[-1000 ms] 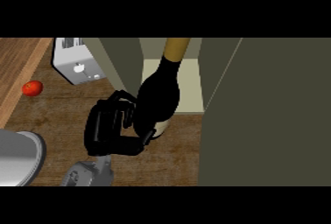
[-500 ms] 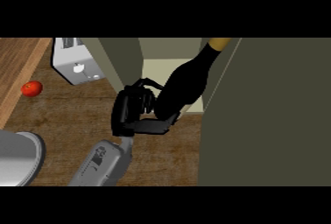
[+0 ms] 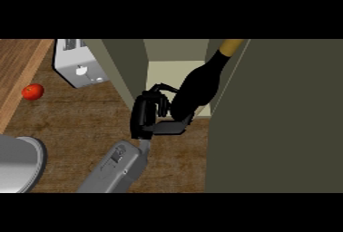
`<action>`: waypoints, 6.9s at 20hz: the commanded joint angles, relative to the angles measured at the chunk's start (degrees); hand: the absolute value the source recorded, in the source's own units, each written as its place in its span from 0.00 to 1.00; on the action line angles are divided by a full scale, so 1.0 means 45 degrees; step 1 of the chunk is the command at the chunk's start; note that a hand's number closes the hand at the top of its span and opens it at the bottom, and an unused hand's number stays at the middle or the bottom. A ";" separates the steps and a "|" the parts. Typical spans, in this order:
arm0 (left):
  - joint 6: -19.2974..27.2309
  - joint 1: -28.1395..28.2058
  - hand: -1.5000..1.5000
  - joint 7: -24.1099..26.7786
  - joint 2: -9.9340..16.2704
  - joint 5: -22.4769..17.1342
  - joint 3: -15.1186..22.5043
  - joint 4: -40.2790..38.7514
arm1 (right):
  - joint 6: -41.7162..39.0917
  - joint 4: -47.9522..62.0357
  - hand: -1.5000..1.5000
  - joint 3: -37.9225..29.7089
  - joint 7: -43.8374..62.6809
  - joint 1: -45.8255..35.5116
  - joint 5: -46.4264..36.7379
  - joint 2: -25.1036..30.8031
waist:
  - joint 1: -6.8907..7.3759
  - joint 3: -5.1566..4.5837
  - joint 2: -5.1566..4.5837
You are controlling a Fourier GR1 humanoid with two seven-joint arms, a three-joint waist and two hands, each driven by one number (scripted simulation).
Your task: Pick up the wine, place it into the cabinet and close the cabinet
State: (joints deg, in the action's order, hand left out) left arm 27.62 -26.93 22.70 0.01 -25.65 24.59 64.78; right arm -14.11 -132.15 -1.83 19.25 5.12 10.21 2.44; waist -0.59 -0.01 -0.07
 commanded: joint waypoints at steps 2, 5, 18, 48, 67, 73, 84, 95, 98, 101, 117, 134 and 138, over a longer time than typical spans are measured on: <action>-0.0277 0.0155 1.00 0.0099 -0.0002 -0.0098 -0.0196 -0.0456 | -0.0003 -0.0332 0.00 0.0173 0.0165 0.0029 -0.0021 -0.0027 | 0.0065 0.0002 0.0018; -0.0957 -0.0453 1.00 0.1131 -0.0002 -0.0529 -0.0789 -0.2427 | -0.0201 -0.0755 0.00 0.0061 0.0063 0.0791 0.0205 -0.0028 | -0.0007 0.0000 0.0004; -0.2205 -0.0987 1.00 0.3469 -0.0002 -0.3884 -0.0068 -0.4841 | -0.0372 0.0068 0.00 -0.0229 -0.0141 0.0277 0.0456 0.0068 | -0.0040 -0.0002 -0.0014; -0.2761 -0.6070 1.00 0.3464 -0.0002 -0.6764 -0.0250 -1.0462 | -0.0557 -0.0237 0.00 -0.0208 -0.0105 0.0228 0.0854 0.0229 | -0.0509 -0.0006 -0.0115; -0.3778 -0.6100 0.00 0.6403 -0.0004 -0.6896 -0.1265 -1.2446 | -0.0055 0.0090 0.00 0.0793 -0.0512 -0.0043 -0.0561 -0.0425 | -0.0360 -0.0015 -0.0144; -0.3965 -0.6116 0.00 0.6833 0.0257 -0.6682 -0.1207 -1.1772 | -0.0310 0.0742 0.00 -0.0095 -0.0793 -0.0167 -0.0126 0.0024 | -0.0171 -0.0001 -0.0070; -0.2937 -0.3671 0.00 0.6282 0.0337 -0.5655 0.0322 -0.8501 | -0.0165 -0.0470 0.00 0.0126 0.0209 0.0381 0.0100 0.0069 | 0.0397 0.0012 0.0178; -0.1278 0.0220 0.00 0.2442 0.2668 -0.4220 0.3127 0.1118 | 0.0565 -0.0290 0.00 0.0622 0.0613 -0.0422 -0.0726 -0.0326 | 0.0618 0.0015 0.0206; -0.0679 0.1471 0.00 0.1478 0.3961 -0.4208 0.3061 0.4037 | 0.0372 -0.0786 0.00 0.0205 0.0587 -0.0107 -0.0190 -0.0132 | 0.0466 0.0016 0.0153; 0.0111 0.2649 0.00 0.1019 0.4760 -0.3667 0.3145 0.6366 | 0.0279 -0.0560 0.00 0.0479 0.0527 -0.0238 -0.0303 -0.0161 | 0.0351 0.0011 0.0094; 0.0968 0.7022 0.00 0.0518 0.6892 -0.2591 0.1993 1.1199 | -0.2914 -0.1103 1.00 0.2106 0.1800 -0.0013 0.0598 0.2129 | 0.0313 -0.0005 0.0052; -0.3774 1.3135 0.00 0.2418 0.9517 -0.5646 -0.3568 1.2978 | 0.0431 -0.1790 1.00 0.9417 0.4511 -0.1024 -0.2806 -0.0513 | 0.0399 -0.0034 0.0115; -0.4688 1.4341 0.00 0.2703 0.9634 -0.5706 -0.4337 1.3378 | 0.2409 -0.0384 1.00 1.0707 0.4585 -0.3181 -0.4136 -0.0531 | 0.0470 -0.0025 0.0111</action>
State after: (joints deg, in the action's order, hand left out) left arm 10.84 33.51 34.18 42.26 -49.33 9.73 124.37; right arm -9.68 -137.27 39.77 39.74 -3.05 -1.97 0.84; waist 1.48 -0.13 0.42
